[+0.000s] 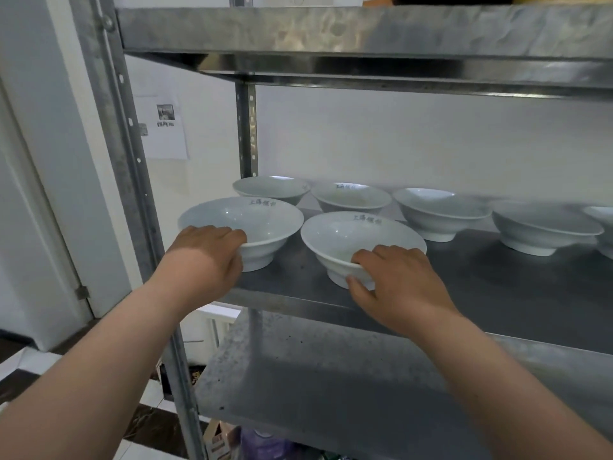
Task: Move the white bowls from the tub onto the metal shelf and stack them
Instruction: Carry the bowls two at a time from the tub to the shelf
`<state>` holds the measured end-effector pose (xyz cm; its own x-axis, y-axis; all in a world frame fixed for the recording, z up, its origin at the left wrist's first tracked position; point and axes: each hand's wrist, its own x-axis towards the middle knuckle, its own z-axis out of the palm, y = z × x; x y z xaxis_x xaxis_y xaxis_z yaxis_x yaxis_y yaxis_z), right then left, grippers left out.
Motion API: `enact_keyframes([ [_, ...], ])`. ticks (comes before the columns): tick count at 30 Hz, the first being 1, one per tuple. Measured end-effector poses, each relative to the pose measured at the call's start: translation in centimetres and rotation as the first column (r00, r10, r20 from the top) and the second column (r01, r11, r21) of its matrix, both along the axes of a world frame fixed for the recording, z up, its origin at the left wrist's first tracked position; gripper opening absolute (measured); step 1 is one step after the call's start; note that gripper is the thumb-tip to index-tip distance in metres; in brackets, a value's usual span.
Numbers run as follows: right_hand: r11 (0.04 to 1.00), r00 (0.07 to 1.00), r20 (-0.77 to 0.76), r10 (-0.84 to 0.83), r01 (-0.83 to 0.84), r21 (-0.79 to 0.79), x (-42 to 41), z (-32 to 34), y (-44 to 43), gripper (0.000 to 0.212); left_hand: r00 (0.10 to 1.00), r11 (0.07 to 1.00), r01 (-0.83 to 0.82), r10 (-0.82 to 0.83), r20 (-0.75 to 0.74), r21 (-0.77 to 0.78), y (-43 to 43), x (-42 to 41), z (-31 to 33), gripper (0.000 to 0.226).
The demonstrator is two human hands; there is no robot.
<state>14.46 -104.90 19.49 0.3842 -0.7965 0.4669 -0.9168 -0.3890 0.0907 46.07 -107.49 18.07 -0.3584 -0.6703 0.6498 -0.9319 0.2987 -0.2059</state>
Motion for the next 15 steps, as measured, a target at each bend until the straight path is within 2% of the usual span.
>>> enact_keyframes([
  [4,0.993,1.0,0.019,-0.009,0.011,-0.12,0.1,-0.7,-1.0,0.044,0.999,1.0,0.023,-0.023,-0.029,0.002,-0.2,0.1,-0.1,0.035],
  [9,0.976,0.999,0.034,0.022,-0.014,-0.217,-0.3,-1.3,-2.0,0.038,0.999,0.999,-0.016,0.017,-0.039,0.05,-0.6,0.0,0.1,0.041],
  [15,0.983,0.999,0.045,0.026,-0.018,-0.18,-0.5,-1.0,-2.4,0.04,0.998,0.999,-0.026,0.028,-0.061,0.041,-0.2,-0.1,0.1,0.044],
])
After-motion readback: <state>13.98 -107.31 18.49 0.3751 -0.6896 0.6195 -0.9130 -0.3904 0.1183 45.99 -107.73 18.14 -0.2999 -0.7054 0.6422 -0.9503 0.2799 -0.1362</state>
